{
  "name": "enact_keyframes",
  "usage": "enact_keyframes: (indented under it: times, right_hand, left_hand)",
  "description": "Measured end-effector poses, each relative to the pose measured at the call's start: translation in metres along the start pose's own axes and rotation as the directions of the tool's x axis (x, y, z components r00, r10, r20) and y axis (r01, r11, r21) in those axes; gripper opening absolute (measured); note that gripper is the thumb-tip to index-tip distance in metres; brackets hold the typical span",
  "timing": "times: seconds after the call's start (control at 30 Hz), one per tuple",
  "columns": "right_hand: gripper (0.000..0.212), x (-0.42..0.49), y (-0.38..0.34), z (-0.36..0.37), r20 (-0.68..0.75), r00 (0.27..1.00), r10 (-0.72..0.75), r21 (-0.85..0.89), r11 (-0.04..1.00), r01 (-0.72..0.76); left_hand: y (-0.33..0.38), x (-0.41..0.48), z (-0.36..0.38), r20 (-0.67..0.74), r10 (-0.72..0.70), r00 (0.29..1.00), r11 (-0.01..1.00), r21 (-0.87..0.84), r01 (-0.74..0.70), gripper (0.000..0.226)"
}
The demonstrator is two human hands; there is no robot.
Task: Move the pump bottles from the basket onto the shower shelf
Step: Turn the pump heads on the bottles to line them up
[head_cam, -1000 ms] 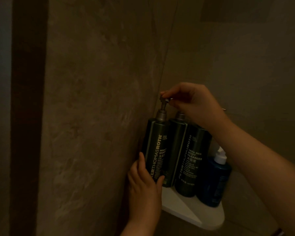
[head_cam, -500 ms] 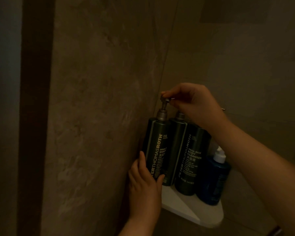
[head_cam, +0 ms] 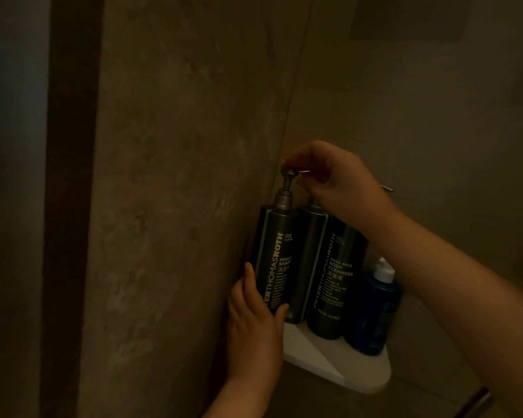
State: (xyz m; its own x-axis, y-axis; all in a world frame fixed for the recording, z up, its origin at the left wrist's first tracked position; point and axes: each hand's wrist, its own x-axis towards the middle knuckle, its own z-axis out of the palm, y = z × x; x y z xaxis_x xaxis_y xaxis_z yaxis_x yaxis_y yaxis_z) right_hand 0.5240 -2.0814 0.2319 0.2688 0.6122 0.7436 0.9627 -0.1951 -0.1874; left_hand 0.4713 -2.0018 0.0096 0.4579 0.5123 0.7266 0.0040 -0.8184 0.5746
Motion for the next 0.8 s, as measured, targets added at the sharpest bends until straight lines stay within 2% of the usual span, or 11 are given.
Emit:
enact_keyframes:
  times: [0.13,0.27,0.4,0.5,0.6,0.8]
  right_hand:
    - [0.035,0.0,-0.004,-0.003,0.04,0.999,0.017,-0.072,0.997,-0.014]
    - [0.031,0.002,-0.007,-0.007,0.075,0.997,0.005,-0.11,0.994,0.003]
    - [0.039,0.005,-0.005,-0.006,0.096,0.995,-0.004,-0.094,0.996,0.013]
    - [0.042,0.005,-0.003,-0.004,0.111,0.994,-0.011,-0.215,0.976,0.035]
    - [0.041,0.007,-0.004,-0.004,0.102,0.994,-0.027,-0.296,0.953,0.056]
    - [0.049,0.011,-0.003,-0.007,0.094,0.996,0.001,-0.29,0.957,0.027]
  left_hand:
    - [0.0,-0.002,-0.002,0.002,-0.005,1.0,1.0,-0.022,0.005,0.099]
    - [-0.001,-0.01,-0.003,0.068,-0.012,0.998,0.999,-0.031,0.014,0.105]
    - [-0.005,-0.02,-0.004,0.018,0.063,0.998,0.998,0.019,-0.063,0.107]
    - [-0.01,-0.028,-0.006,-0.013,0.15,0.989,0.988,0.044,-0.149,0.105]
    - [-0.009,-0.028,-0.011,0.025,0.166,0.986,0.983,0.068,-0.168,0.104]
    - [-0.005,-0.026,-0.021,0.131,0.136,0.982,0.984,0.094,-0.149,0.09]
